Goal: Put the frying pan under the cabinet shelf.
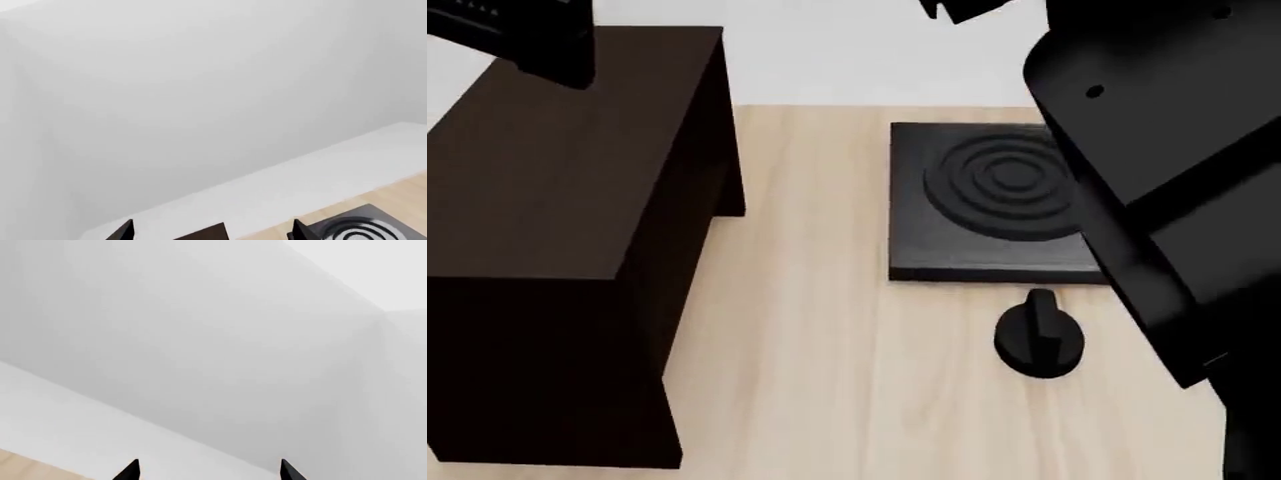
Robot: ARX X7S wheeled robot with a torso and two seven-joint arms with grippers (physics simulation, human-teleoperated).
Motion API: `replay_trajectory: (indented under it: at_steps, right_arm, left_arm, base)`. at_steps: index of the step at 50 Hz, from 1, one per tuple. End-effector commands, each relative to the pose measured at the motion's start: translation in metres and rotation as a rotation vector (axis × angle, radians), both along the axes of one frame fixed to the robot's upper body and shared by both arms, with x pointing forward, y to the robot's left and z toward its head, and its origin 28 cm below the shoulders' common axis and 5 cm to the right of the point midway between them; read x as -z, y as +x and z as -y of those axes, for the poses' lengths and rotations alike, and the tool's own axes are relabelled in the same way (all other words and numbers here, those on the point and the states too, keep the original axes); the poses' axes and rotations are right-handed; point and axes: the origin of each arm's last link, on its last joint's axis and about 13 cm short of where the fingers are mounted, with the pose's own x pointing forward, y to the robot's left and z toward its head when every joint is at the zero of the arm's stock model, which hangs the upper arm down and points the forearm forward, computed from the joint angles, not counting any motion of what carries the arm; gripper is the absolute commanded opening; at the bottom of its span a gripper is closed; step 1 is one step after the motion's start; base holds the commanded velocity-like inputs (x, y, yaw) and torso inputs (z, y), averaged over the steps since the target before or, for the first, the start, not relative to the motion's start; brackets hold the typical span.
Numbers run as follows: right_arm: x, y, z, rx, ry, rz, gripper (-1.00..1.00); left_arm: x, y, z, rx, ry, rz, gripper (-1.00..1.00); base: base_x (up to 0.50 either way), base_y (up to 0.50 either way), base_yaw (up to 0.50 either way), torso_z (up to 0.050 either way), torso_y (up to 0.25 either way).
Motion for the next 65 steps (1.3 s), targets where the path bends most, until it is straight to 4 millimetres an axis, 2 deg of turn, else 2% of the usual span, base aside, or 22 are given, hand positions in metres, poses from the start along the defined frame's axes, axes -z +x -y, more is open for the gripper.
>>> replay_trajectory:
  at_steps: [1, 20, 50, 53, 58, 65]
  right_arm:
    - [-0.006, 0.006, -0.002, -0.007, 0.001, 0.012, 1.0]
    - [-0.006, 0.004, -0.003, -0.021, 0.003, 0.011, 1.0]
    - [0.022, 0.01, 0.001, -0.016, 0.011, -0.06, 1.0]
    - [0.027, 0.01, 0.007, 0.046, 0.031, -0.067, 1.0]
    - [0.046, 0.0, 0.028, 0.12, 0.08, -0.167, 1.0]
    - [0.055, -0.014, 0.056, 0.217, 0.133, -0.207, 1.0]
  left_arm:
    - [-0.002, 0.001, 0.001, -0.001, 0.005, 0.003, 1.0]
    - [-0.009, -0.005, 0.006, 0.01, 0.013, 0.022, 1.0]
    - [0.0, -0.002, 0.004, 0.012, 0.002, 0.014, 1.0]
    - [0.003, 0.001, 0.003, 0.011, 0.0, 0.006, 1.0]
    - [0.005, 0.005, 0.003, 0.015, -0.008, 0.0, 1.0]
    - [0.011, 0.012, 0.003, 0.017, -0.012, -0.013, 1.0]
  base:
    - [0.5, -0.02, 0.0, 0.0, 0.0]
    - [0.5, -0.02, 0.0, 0.0, 0.001]
    - [0.5, -0.02, 0.0, 0.0, 0.001]
    - [0.5, -0.02, 0.0, 0.0, 0.0]
    - [0.18, 0.0, 0.0, 0.0, 0.0]
    - [0.0, 0.0, 0.0, 0.0, 0.0]
